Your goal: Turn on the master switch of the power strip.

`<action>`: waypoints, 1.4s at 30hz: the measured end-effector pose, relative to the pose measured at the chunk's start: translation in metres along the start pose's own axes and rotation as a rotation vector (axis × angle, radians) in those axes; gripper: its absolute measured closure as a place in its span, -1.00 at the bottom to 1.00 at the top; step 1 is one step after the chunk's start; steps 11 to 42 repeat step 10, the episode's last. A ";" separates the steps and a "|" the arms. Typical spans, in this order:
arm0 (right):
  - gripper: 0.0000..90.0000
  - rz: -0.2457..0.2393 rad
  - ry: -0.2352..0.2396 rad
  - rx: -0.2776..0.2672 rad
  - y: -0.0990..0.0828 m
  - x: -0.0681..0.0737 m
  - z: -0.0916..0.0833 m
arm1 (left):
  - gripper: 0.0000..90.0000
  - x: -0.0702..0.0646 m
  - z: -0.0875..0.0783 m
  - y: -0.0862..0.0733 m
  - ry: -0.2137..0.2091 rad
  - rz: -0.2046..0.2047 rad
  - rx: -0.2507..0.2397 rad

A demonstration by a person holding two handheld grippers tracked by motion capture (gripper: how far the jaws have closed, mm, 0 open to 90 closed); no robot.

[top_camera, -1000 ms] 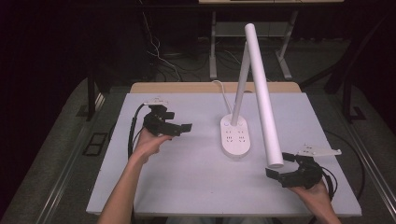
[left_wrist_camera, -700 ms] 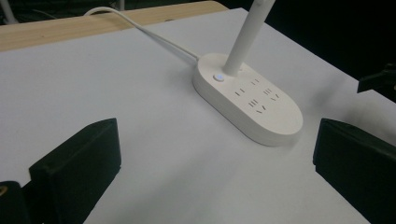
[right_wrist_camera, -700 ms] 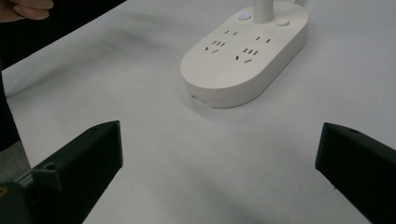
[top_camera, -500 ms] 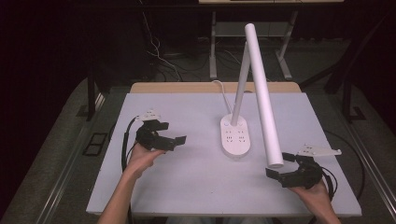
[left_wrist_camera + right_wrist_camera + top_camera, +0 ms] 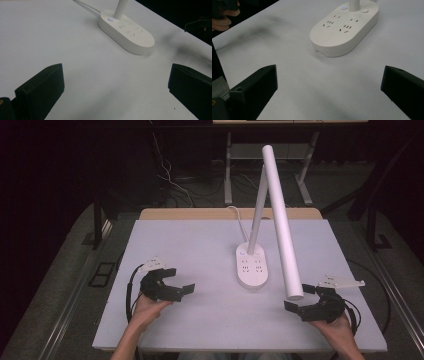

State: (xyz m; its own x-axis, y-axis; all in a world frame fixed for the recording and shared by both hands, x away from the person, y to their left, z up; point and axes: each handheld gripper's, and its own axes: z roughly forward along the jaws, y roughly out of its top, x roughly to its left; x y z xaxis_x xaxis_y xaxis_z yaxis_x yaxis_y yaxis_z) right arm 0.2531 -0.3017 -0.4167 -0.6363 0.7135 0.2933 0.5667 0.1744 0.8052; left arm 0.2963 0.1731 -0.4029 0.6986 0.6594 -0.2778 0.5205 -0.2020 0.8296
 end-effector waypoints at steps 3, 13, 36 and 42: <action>-1.00 0.002 0.000 0.003 0.000 0.001 0.000 | -1.00 -0.002 -0.002 -0.009 0.003 -0.007 0.012; -1.00 0.006 0.004 0.019 -0.002 0.001 0.001 | -1.00 -0.004 -0.006 -0.020 0.004 -0.018 0.005; -1.00 0.006 0.004 0.019 -0.002 0.001 0.001 | -1.00 -0.004 -0.006 -0.020 0.004 -0.018 0.005; -1.00 0.006 0.004 0.019 -0.002 0.001 0.001 | -1.00 -0.004 -0.006 -0.020 0.004 -0.018 0.005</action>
